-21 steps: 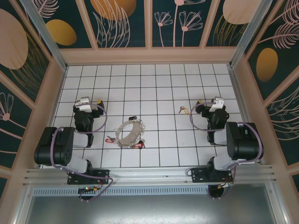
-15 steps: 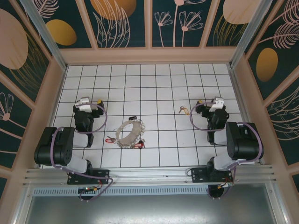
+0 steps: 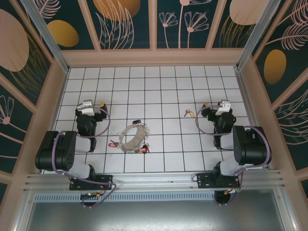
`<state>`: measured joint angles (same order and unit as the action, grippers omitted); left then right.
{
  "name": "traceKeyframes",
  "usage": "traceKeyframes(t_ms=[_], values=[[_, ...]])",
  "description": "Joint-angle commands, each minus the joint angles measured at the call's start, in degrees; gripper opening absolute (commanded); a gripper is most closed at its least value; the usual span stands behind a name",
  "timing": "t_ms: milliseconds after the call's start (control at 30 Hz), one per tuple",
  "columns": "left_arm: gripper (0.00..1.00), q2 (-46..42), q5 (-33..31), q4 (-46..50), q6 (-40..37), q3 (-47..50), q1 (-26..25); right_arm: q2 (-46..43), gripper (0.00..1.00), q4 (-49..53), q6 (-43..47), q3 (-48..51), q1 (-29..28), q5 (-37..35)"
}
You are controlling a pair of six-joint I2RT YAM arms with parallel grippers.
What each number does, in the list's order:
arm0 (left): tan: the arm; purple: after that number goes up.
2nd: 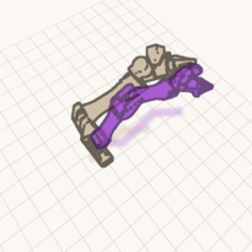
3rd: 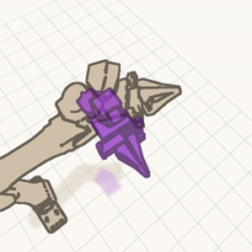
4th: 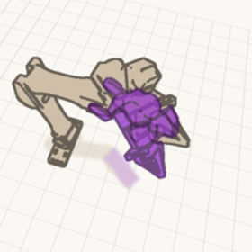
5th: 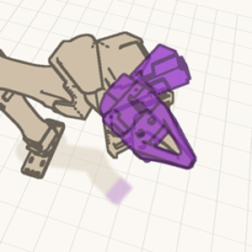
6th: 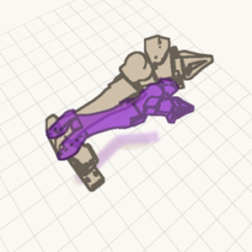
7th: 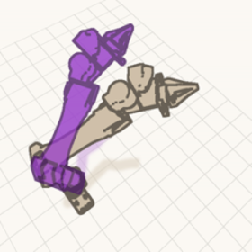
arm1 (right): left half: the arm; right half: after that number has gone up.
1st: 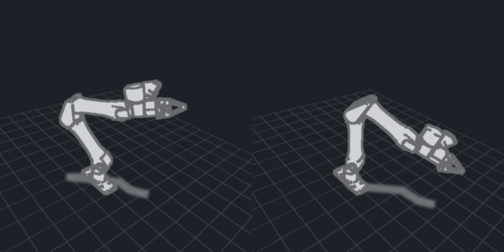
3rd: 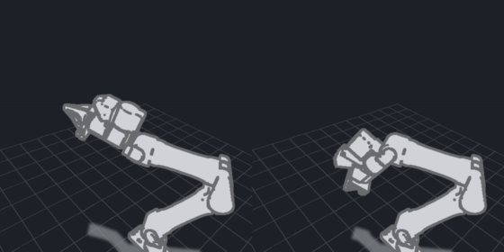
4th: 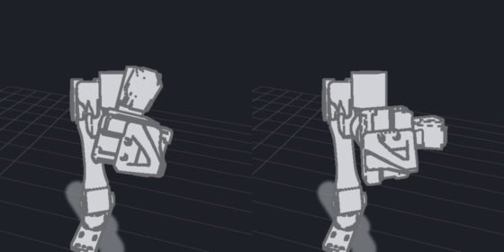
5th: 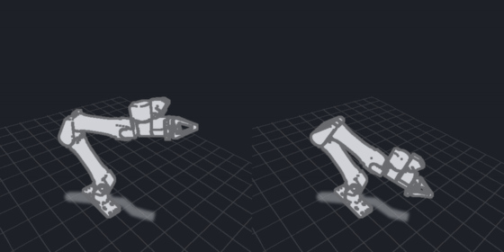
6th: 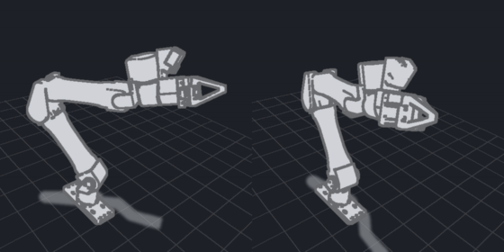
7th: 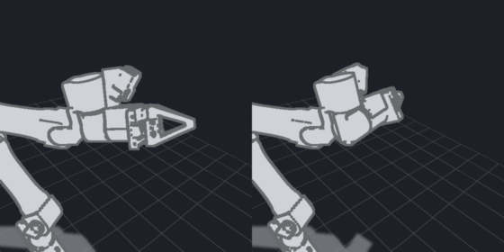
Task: Put the keys on the keyring
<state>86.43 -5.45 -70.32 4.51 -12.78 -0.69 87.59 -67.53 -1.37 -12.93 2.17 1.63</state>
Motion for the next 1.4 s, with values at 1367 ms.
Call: traceKeyframes(t_ms=[1367], values=[[0.99, -28.37, -11.41, 65.63, 14.94, -22.63, 0.29, -16.98, 0.87, 55.58, -13.68, -26.93, -13.10, 3.11]])
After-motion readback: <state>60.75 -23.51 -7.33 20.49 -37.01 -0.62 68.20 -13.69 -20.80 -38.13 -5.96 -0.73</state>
